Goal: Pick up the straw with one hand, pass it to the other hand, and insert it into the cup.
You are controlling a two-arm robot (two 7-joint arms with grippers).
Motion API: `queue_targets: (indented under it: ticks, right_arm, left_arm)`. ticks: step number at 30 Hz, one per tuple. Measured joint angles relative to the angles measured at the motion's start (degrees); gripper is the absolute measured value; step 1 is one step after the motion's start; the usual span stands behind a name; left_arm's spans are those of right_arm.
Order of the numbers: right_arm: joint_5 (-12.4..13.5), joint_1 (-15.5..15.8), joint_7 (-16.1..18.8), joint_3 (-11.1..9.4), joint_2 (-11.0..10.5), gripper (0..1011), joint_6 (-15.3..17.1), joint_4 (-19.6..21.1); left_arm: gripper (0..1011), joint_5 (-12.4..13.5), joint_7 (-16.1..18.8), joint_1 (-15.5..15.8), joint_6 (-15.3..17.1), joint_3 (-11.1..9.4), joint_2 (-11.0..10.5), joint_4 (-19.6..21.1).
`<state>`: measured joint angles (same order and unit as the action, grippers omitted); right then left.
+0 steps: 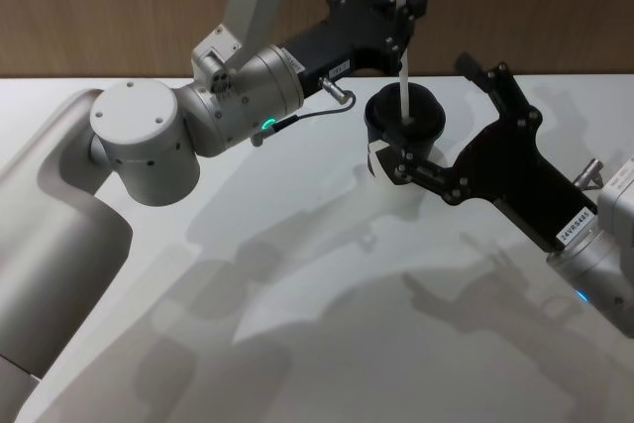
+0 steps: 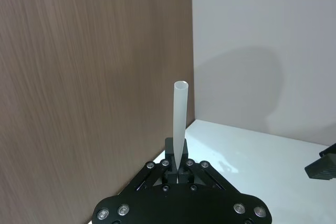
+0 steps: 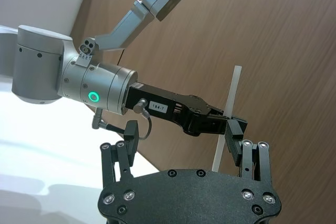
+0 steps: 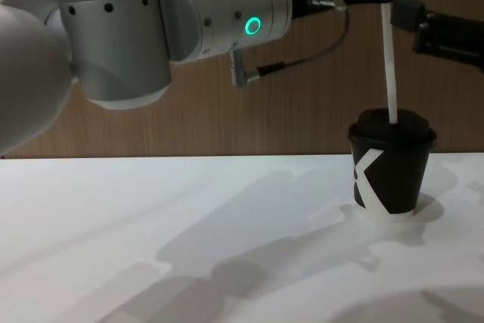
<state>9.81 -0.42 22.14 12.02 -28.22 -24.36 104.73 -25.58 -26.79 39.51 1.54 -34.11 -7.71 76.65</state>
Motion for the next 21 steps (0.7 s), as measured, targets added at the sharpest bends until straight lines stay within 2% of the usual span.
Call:
queue_targets:
  ticks: [21]
  right_arm:
    - [0.0,0.0,0.0,0.0,0.0,1001,0.0,0.0]
  left_arm:
    - [7,1.5,-1.3,1.0,1.3,-0.2,0.6,-2.2]
